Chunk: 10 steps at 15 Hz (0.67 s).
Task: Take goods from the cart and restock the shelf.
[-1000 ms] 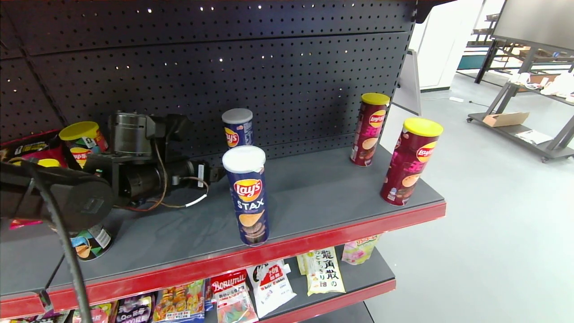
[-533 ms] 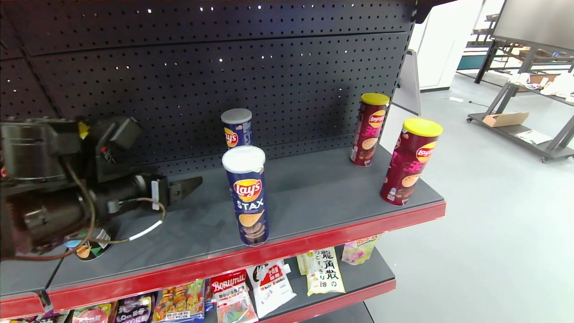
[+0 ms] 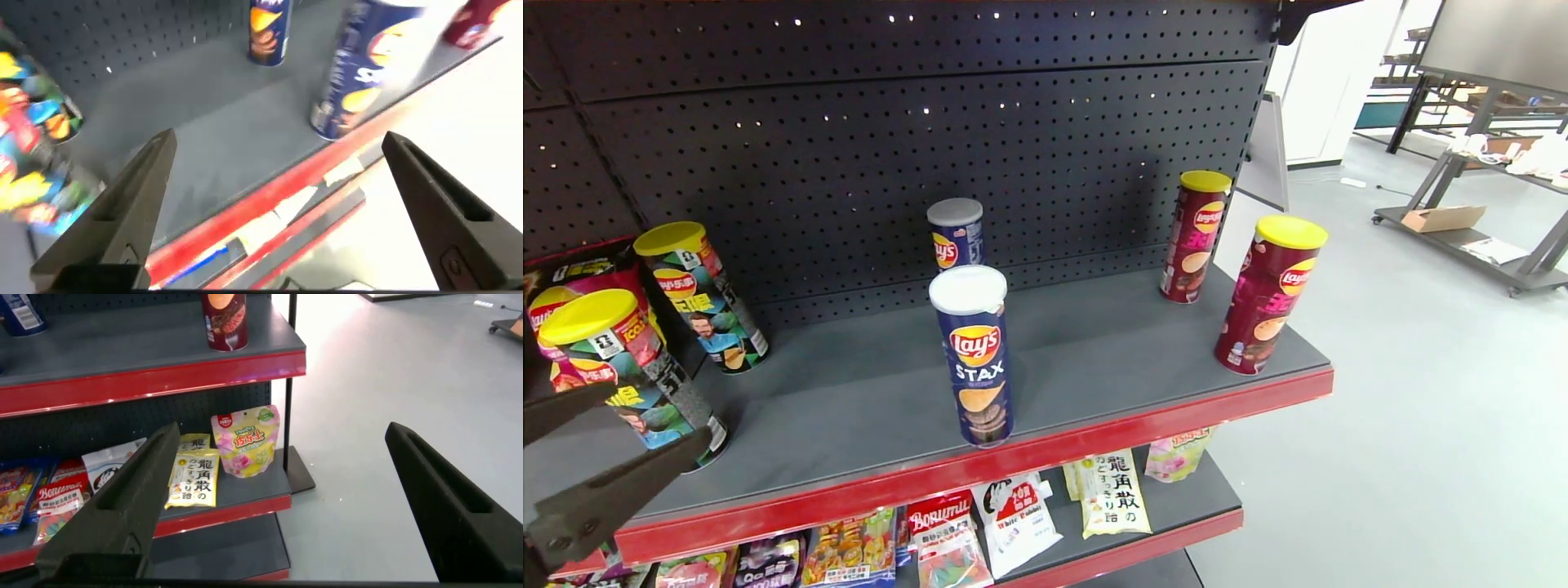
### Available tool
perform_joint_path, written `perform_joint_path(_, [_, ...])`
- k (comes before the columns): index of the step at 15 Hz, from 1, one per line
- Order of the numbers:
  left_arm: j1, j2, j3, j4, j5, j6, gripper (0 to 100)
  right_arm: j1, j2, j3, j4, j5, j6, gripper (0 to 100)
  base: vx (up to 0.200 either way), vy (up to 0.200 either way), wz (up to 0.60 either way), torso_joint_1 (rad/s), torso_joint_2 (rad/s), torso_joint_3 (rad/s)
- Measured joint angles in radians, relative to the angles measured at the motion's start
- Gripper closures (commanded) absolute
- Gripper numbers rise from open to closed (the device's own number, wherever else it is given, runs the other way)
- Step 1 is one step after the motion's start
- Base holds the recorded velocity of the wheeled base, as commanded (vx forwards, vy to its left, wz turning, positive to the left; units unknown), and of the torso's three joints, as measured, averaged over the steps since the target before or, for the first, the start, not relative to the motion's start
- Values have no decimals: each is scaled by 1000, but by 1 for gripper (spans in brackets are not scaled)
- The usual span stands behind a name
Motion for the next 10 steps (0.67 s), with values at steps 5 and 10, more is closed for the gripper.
perform_joint_path(5, [10,-323,60,168,-6,13,0,0,0,0,0,0,0,0,0,0,0,0,0,0])
perform_joint_path(10, [11,-610,126,366,100,67,0,0,0,0,0,0,-4,0,0,0,0,0,0,0])
